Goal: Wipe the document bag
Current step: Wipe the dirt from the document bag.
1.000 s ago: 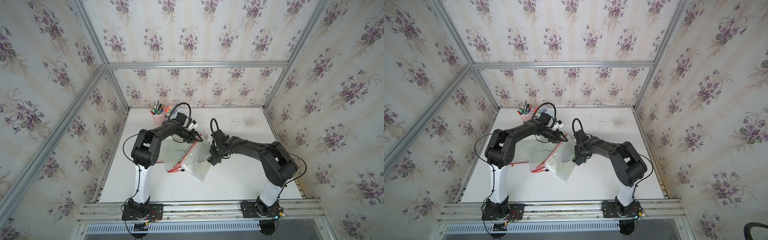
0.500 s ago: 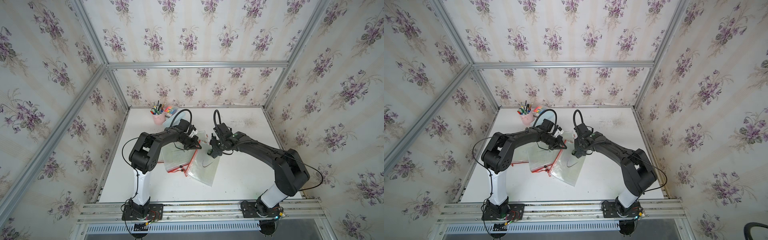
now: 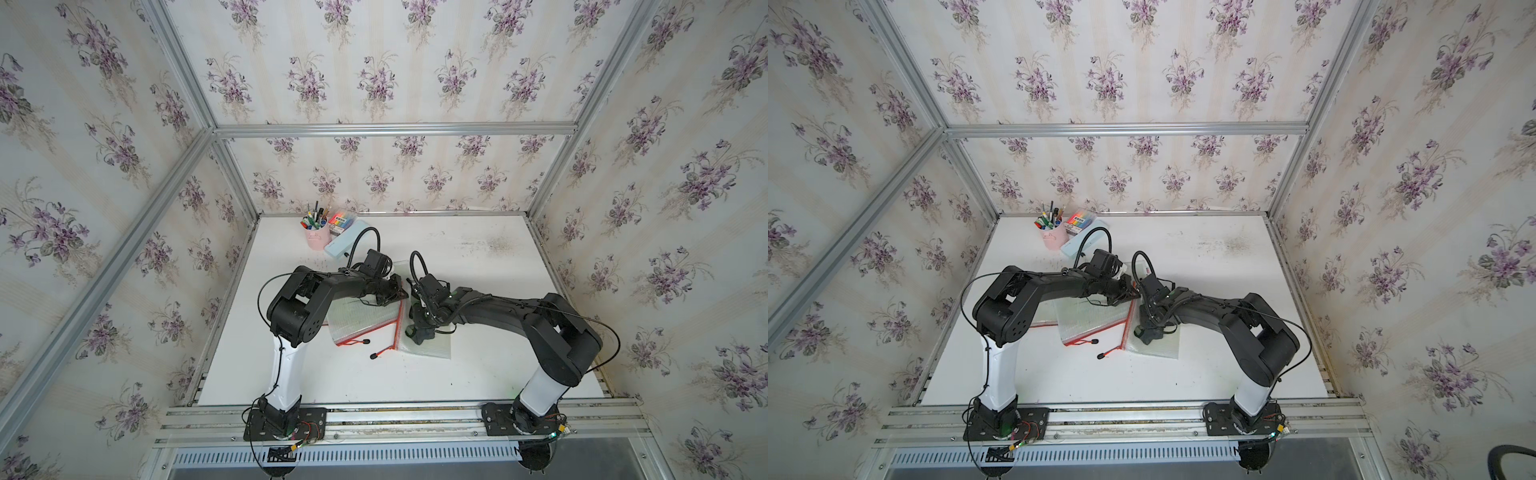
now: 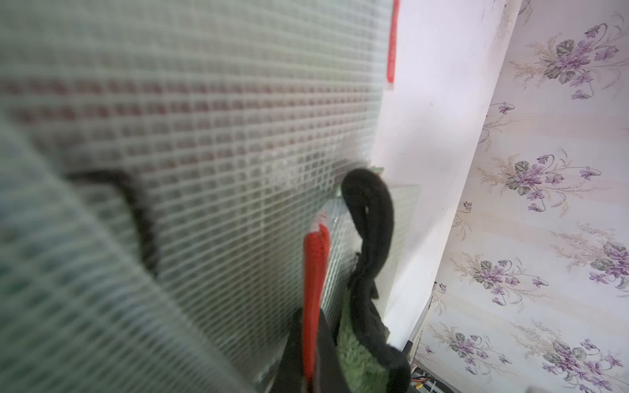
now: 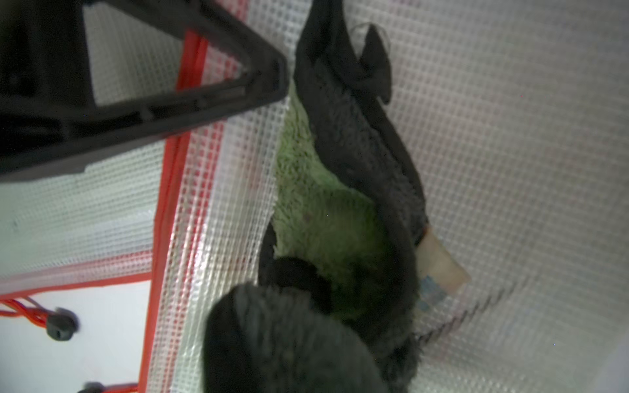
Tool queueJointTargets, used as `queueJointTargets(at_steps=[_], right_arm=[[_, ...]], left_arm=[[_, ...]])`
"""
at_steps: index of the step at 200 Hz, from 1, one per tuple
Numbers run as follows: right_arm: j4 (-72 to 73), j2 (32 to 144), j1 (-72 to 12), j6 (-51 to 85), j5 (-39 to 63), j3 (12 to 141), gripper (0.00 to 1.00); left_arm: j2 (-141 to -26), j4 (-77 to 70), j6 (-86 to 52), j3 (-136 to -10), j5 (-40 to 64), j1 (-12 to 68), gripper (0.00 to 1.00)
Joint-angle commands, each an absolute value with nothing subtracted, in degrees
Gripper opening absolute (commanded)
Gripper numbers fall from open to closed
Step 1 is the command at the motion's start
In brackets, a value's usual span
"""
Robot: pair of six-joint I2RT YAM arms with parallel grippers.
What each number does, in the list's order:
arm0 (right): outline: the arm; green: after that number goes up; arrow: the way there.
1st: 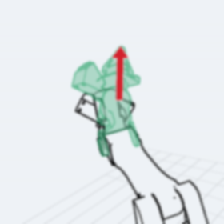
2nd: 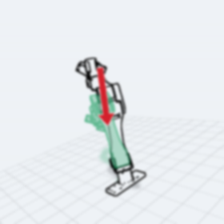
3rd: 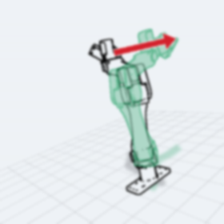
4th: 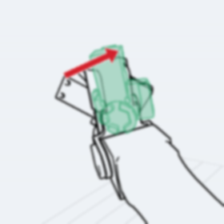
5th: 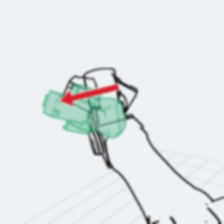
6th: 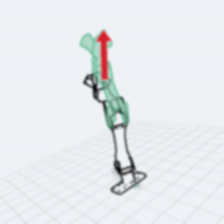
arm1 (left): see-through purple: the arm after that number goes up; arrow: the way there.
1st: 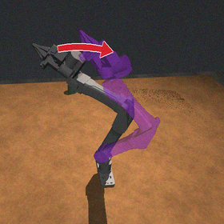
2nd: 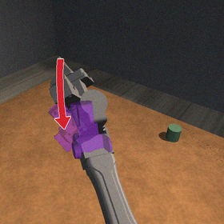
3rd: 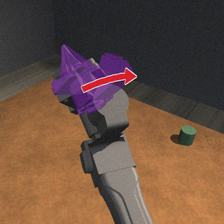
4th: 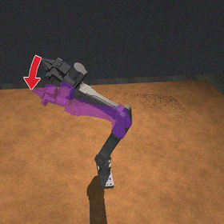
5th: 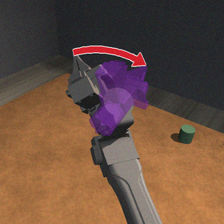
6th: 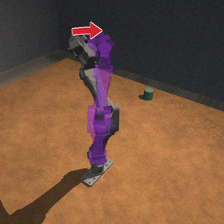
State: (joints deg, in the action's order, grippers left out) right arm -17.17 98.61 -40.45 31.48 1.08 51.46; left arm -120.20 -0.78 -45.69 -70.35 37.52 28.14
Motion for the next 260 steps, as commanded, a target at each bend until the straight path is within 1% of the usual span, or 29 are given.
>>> queueJointTargets(at_steps=[1,20,41,58,74,90,97,124,140,164,175,189,211,219,232,247,260], right_arm=[[-28.7,99.3,-36.0,32.4,-14.3,48.2,0.09],[-30.0,96.4,-31.8,30.2,-17.4,46.9,0.09],[-30.1,94.5,-31.6,28.3,-15.6,49.0,0.09],[-29.0,94.2,-36.0,27.6,-11.8,53.3,0.09],[-28.5,96.4,-41.1,27.3,-9.5,58.6,0.09],[-26.7,99.5,-42.1,28.1,-6.1,60.7,0.09],[-25.8,100.7,-41.9,28.3,-5.4,60.3,0.09],[-28.3,103.0,-40.2,28.0,-8.9,56.5,0.09],[-30.4,100.8,-37.5,28.3,-11.7,51.8,0.09],[-33.5,94.5,-33.7,28.5,-15.8,46.9,0.09],[-35.2,93.0,-33.6,28.5,-17.1,47.2,0.09],[-34.8,92.4,-35.5,28.5,-14.7,49.0,0.09],[-32.1,95.8,-43.1,28.9,-9.3,55.4,0.09],[-30.7,97.8,-44.4,29.4,-6.9,57.4,0.09],[-27.8,100.0,-44.4,30.2,-4.2,57.5,0.09],[-30.8,102.4,-43.4,29.3,-7.7,57.4,0.09],[-34.0,102.1,-40.5,28.2,-10.8,55.5,0.08]], left_arm=[[-120.1,2.3,-40.5,-71.0,36.8,28.0,0.00],[-120.4,3.9,-38.1,-71.5,36.7,28.1,0.00],[-120.8,4.7,-36.8,-71.9,36.3,28.2,0.00],[-121.2,4.8,-36.2,-72.1,36.1,28.5,0.00],[-121.9,5.8,-35.3,-73.0,36.2,28.8,0.00],[-122.6,7.3,-34.1,-74.3,36.5,29.1,0.00],[-122.5,7.6,-33.9,-74.5,36.5,29.1,0.00],[-122.3,8.3,-33.1,-74.7,36.6,29.1,0.00],[-122.6,8.8,-32.6,-74.9,36.3,29.1,0.00],[-122.5,8.8,-32.2,-74.7,35.5,29.1,0.00],[-122.5,9.0,-32.2,-74.5,35.4,29.1,0.00],[-122.6,8.8,-32.2,-74.4,35.3,29.1,0.00],[-122.9,9.1,-32.0,-74.6,35.3,29.1,0.00],[-123.0,9.0,-32.0,-74.7,35.5,29.2,0.00],[-123.2,9.1,-31.8,-75.0,35.6,29.2,0.00],[-123.1,9.4,-31.1,-75.1,35.5,29.2,0.00],[-123.0,10.0,-30.3,-75.5,35.5,29.2,0.00]])
